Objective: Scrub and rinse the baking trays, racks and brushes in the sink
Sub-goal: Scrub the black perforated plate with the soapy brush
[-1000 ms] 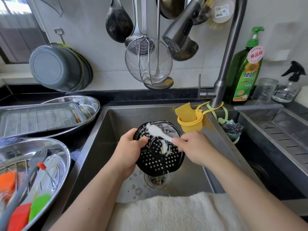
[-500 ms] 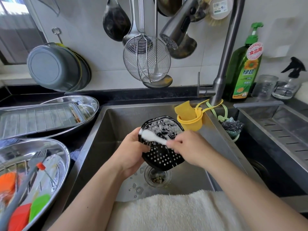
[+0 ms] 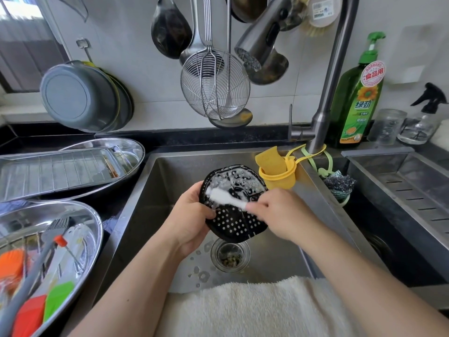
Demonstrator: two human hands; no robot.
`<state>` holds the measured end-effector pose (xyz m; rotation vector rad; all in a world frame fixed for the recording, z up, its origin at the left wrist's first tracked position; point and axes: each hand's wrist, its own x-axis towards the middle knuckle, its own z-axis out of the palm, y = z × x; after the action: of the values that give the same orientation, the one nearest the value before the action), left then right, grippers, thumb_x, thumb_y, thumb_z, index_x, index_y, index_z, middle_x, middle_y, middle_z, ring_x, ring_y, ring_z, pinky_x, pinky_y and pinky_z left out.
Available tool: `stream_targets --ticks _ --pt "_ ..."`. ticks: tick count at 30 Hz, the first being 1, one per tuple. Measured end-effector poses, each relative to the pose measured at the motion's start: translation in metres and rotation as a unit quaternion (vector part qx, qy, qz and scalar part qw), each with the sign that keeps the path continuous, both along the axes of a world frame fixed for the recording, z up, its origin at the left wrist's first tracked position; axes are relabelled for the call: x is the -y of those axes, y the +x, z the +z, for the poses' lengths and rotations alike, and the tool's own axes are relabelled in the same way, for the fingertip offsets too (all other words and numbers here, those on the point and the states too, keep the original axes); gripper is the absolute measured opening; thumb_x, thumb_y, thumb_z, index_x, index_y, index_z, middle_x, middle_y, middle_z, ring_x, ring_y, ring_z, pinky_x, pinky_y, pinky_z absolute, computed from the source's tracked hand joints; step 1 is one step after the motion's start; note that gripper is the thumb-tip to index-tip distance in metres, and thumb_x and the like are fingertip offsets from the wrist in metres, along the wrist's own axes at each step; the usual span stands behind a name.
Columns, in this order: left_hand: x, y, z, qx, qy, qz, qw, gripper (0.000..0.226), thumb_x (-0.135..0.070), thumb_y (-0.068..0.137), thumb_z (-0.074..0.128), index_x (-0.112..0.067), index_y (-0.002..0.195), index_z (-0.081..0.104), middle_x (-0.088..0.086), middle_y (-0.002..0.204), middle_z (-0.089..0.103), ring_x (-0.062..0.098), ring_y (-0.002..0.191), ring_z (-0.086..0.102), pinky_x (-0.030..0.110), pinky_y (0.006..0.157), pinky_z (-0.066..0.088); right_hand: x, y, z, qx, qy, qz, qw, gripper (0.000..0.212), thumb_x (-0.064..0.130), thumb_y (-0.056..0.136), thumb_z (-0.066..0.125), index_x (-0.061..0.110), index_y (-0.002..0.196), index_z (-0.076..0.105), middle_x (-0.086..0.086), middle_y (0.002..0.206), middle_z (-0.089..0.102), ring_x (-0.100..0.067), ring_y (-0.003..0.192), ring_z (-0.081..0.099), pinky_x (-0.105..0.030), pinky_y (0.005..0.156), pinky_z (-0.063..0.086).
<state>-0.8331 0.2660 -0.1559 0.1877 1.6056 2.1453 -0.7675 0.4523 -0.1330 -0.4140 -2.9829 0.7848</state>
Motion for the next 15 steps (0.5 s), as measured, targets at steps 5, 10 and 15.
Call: stream_targets --ticks 5,10,15 --pt "0.0014 0.0000 0.0021 0.011 -0.002 0.001 1.000 0.073 0.033 0.072 0.027 -0.003 0.122 0.066 0.018 0.106 0.075 0.027 0.096 0.072 0.039 0.075 0.058 -0.0034 -0.0015 0.0018 -0.027 0.012 -0.045 0.999 0.051 0.052 0.099 0.055 0.013 0.066 0.061 0.001 0.061 0.048 -0.018 0.053 0.042 -0.029 0.052 0.033" --pt "0.0031 -0.0014 0.0033 0.029 0.017 0.022 0.999 0.073 0.032 0.070 0.026 0.001 0.124 0.065 0.024 0.115 0.073 0.034 0.102 0.071 0.044 0.083 0.058 -0.0005 0.0005 -0.0007 0.013 0.008 -0.025 1.000 0.051 0.053 0.098 0.057 0.010 0.071 0.066 0.001 0.061 0.048 -0.018 0.053 0.040 -0.028 0.052 0.031" --pt "0.0037 -0.0006 0.0046 0.057 0.027 0.036 0.997 0.056 0.021 0.078 0.034 0.002 0.118 0.067 0.023 0.112 0.075 0.030 0.092 0.073 0.040 0.073 0.059 -0.0022 0.0005 -0.0001 0.007 -0.005 -0.002 1.000 0.052 0.050 0.098 0.060 0.007 0.069 0.064 -0.001 0.058 0.046 -0.020 0.054 0.040 -0.030 0.054 0.031"
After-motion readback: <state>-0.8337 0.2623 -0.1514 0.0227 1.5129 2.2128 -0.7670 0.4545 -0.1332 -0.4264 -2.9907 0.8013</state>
